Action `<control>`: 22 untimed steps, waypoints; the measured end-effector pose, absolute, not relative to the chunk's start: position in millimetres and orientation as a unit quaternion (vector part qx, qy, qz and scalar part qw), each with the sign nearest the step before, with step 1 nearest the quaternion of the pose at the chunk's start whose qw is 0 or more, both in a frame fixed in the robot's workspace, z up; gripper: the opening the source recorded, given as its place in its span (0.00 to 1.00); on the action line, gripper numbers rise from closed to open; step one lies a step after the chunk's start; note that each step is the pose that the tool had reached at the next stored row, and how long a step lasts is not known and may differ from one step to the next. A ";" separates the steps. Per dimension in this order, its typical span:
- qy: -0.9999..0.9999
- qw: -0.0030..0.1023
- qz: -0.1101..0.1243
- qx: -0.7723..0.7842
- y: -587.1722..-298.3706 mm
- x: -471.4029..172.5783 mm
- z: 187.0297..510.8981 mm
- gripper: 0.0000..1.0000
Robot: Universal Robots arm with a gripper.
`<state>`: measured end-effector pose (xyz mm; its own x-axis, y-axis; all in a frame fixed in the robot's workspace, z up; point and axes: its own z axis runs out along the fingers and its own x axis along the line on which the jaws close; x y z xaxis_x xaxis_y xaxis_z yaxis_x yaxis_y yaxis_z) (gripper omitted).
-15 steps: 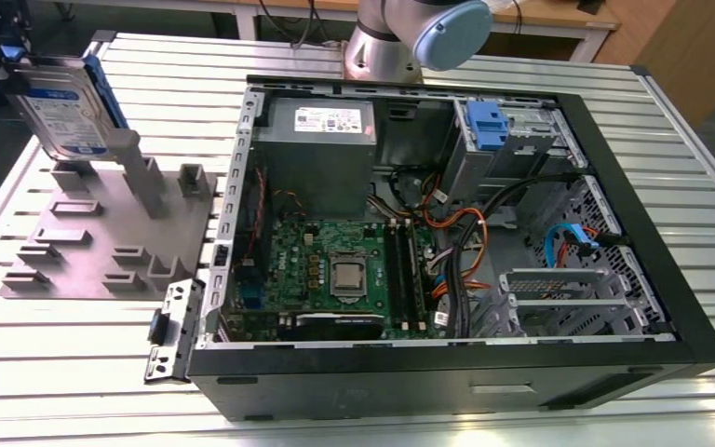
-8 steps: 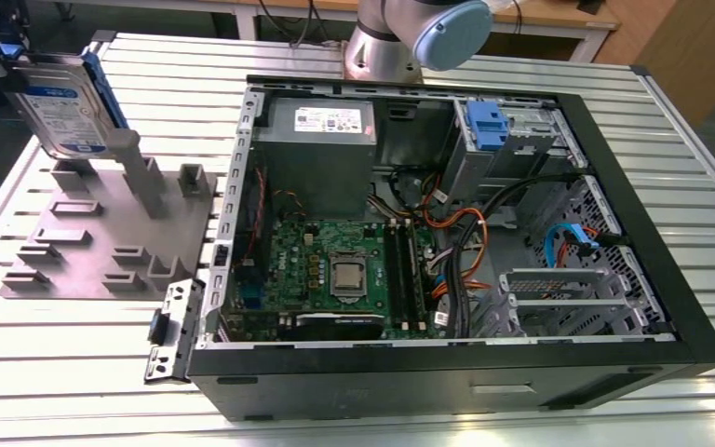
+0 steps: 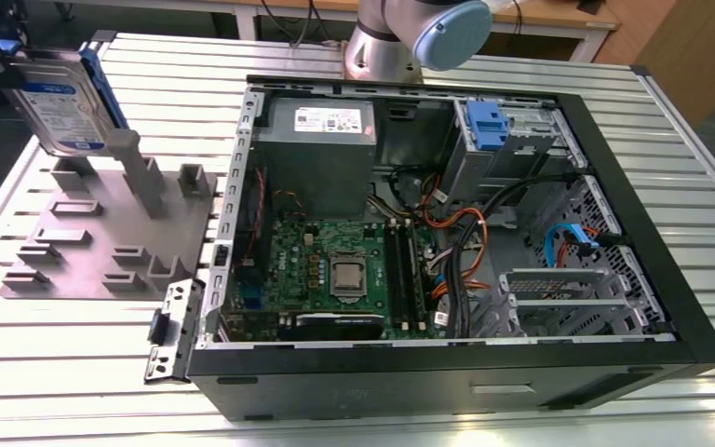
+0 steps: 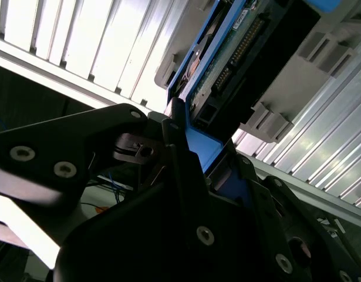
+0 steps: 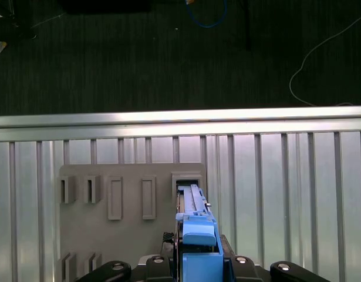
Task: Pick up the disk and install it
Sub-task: 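Pick up the disk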
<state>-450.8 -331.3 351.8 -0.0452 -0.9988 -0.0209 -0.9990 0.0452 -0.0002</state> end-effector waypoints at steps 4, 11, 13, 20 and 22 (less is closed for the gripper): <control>0.723 0.008 0.007 -0.691 -331.3 -450.8 352.6 0.37; 0.723 0.008 0.007 -0.691 -331.3 -450.8 354.2 0.37; 0.723 0.008 0.007 -0.691 -331.3 -450.8 355.7 0.37; 0.723 0.008 0.007 -0.691 -331.3 -450.8 358.2 0.37; 0.723 0.008 0.007 -0.691 -331.3 -450.8 358.8 0.37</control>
